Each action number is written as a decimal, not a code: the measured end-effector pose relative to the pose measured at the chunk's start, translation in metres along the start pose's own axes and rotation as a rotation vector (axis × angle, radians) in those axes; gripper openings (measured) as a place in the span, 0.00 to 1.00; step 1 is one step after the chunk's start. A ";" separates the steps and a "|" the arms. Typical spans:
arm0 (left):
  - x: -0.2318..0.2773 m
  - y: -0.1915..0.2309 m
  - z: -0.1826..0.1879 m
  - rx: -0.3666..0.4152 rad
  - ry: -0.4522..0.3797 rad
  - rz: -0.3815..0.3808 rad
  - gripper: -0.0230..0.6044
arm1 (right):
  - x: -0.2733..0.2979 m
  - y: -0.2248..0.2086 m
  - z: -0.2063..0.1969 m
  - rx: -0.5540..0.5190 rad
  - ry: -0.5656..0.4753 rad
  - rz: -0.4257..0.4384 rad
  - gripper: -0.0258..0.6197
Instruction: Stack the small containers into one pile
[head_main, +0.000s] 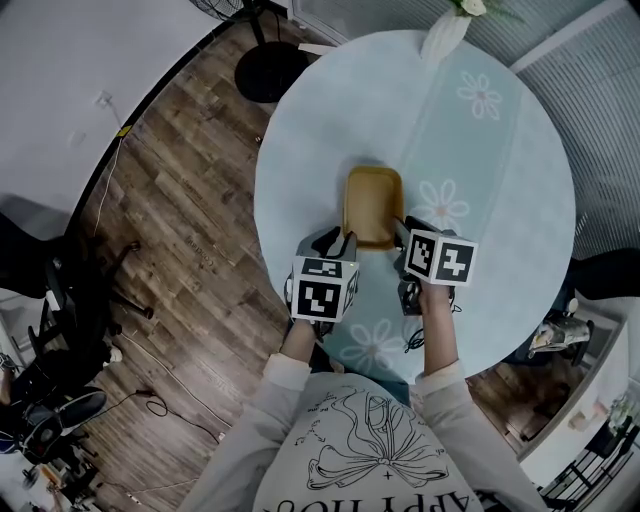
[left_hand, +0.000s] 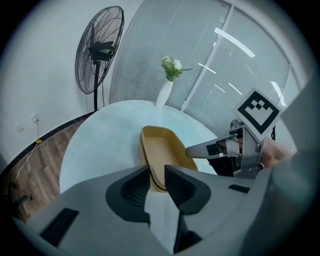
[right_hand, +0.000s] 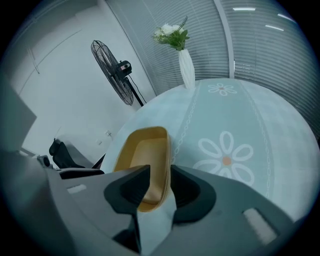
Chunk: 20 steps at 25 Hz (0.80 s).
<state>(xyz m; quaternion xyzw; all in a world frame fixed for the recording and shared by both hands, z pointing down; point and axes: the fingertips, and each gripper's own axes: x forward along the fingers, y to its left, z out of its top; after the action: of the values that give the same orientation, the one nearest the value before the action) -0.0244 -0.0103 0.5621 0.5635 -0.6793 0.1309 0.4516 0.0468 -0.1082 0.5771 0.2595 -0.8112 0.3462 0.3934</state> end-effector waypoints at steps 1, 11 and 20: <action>-0.002 0.002 0.003 -0.001 -0.011 0.002 0.19 | -0.002 0.000 0.003 -0.002 -0.016 -0.005 0.26; -0.048 -0.001 0.076 0.043 -0.246 0.046 0.18 | -0.058 0.027 0.054 -0.052 -0.308 0.046 0.24; -0.112 -0.044 0.149 0.179 -0.513 -0.001 0.10 | -0.172 0.057 0.111 -0.239 -0.731 -0.067 0.06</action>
<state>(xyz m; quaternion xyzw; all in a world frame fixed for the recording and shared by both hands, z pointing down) -0.0593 -0.0548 0.3790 0.6162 -0.7571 0.0433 0.2129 0.0520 -0.1326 0.3660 0.3444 -0.9236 0.1211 0.1168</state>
